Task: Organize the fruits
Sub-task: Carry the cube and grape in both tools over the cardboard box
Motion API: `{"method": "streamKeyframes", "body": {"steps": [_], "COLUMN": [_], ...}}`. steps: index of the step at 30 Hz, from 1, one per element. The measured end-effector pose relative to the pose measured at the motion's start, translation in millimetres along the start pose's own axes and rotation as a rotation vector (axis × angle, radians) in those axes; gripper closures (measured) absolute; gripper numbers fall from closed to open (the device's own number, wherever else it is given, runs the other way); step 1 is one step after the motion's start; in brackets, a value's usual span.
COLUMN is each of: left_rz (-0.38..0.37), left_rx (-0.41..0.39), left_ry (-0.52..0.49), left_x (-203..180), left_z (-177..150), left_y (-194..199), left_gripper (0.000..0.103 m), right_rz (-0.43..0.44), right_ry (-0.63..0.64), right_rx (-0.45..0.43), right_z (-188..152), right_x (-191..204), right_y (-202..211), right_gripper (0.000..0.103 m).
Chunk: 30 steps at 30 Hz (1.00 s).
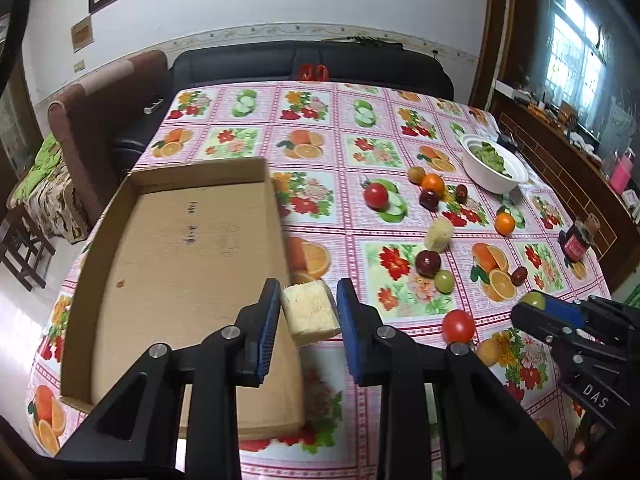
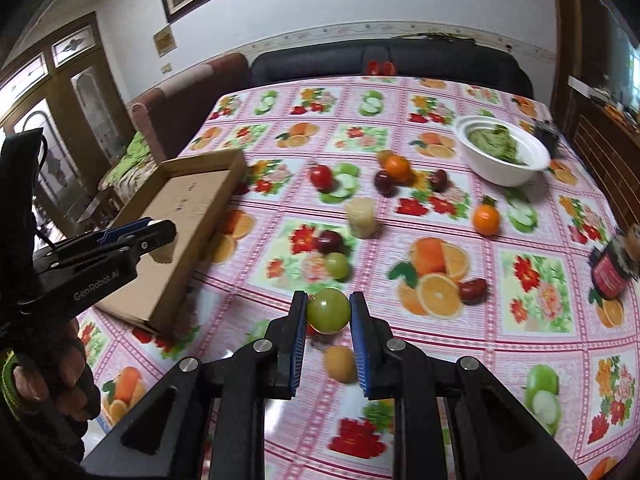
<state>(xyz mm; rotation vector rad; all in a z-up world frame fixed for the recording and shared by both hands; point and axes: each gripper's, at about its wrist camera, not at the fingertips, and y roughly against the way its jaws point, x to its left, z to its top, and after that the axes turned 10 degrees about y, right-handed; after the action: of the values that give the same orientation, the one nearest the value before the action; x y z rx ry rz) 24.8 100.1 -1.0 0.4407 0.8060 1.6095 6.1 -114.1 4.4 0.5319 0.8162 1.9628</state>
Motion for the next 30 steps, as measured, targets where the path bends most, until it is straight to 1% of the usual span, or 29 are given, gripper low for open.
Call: {"method": "streamKeyframes", "body": {"steps": [3,6,10,14,17,19,24,30], "left_rz": [0.019,0.048,0.097,0.135,0.145,0.153,0.171,0.18], "left_rx": [-0.013,-0.021,-0.029,-0.023,-0.012,-0.009,0.037,0.073], "left_ry": [0.026,0.06,0.107,0.139,0.164,0.173,0.202,0.213], "left_x": [18.2,41.4,74.7,100.5,113.6,120.5,138.1,147.1], "left_z": [1.5,3.6,4.5,3.6,2.2,0.7,-5.2,-11.4], "left_y": [6.9,12.4,16.9,14.2,9.6,7.2,-11.3,-27.7], "left_gripper": [0.077,0.077,0.076,0.076,0.076,0.076,0.076,0.076], "right_rz": [0.038,0.11,0.182,0.256,0.298,0.31,0.332,0.337], "right_ry": [0.025,0.05,0.104,0.141,0.172,0.188,0.229,0.251], "right_rx": [0.001,-0.002,-0.005,0.006,0.023,0.04,0.084,0.138], "right_z": [9.1,20.3,36.0,48.2,55.4,59.7,66.0,64.3], "right_x": [17.7,40.0,76.0,107.9,131.6,144.9,172.1,185.8], "right_y": [-6.1,-12.7,-25.4,-42.5,-57.6,-68.9,-98.7,-127.0], "right_gripper": [0.082,0.082,0.082,0.082,0.082,0.082,0.081,0.079]}}
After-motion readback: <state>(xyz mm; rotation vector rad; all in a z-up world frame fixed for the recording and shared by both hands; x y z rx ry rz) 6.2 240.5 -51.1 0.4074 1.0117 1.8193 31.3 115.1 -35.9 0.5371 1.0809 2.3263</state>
